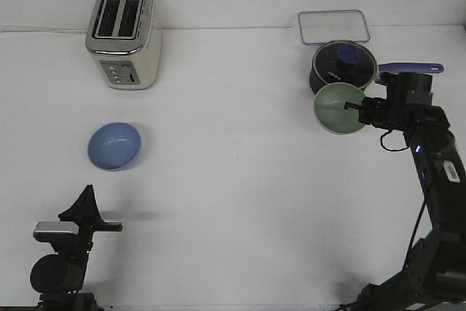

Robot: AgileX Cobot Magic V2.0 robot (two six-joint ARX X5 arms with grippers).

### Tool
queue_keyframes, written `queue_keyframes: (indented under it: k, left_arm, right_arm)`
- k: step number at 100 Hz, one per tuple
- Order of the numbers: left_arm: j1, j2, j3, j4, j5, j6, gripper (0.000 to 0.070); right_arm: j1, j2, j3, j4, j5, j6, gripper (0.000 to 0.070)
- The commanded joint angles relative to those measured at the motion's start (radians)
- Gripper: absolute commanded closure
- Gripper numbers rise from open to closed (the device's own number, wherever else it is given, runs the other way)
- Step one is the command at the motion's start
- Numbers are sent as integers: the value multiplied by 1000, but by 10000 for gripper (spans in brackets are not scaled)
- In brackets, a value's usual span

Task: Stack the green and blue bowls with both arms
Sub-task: 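Grasp the green bowl rim with the right gripper and lift it, then carry the green bowl toward the robot and the table center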

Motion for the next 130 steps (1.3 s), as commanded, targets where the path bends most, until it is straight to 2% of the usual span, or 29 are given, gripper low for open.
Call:
queue_keyframes:
  k: [1, 20, 32, 62, 85, 101, 130]
  left_arm:
    - [1, -1, -19, 10, 1, -2, 685]
    - [1, -1, -19, 10, 1, -2, 685]
    - [1, -1, -19, 10, 1, -2, 685]
    - [1, -1, -19, 10, 1, -2, 685]
    - [1, -1, -19, 10, 1, -2, 685]
    - [1, -1, -19, 10, 1, -2, 685]
    - [1, -1, -19, 10, 1, -2, 685]
  right_arm:
    - [0, -36, 18, -22, -24, -20, 700]
    - [56, -183, -1, -121, -51, -36, 700]
    - [125, -285, -78, -129, -73, -38, 700]
    - [396, -444, -360, -119, -72, -16, 700]
    - [616, -441, -501, 3, -69, 76, 700]
    - [741, -428, -528, 69, -15, 126, 700]
    - [839, -309, -528, 122, 56, 128, 700]
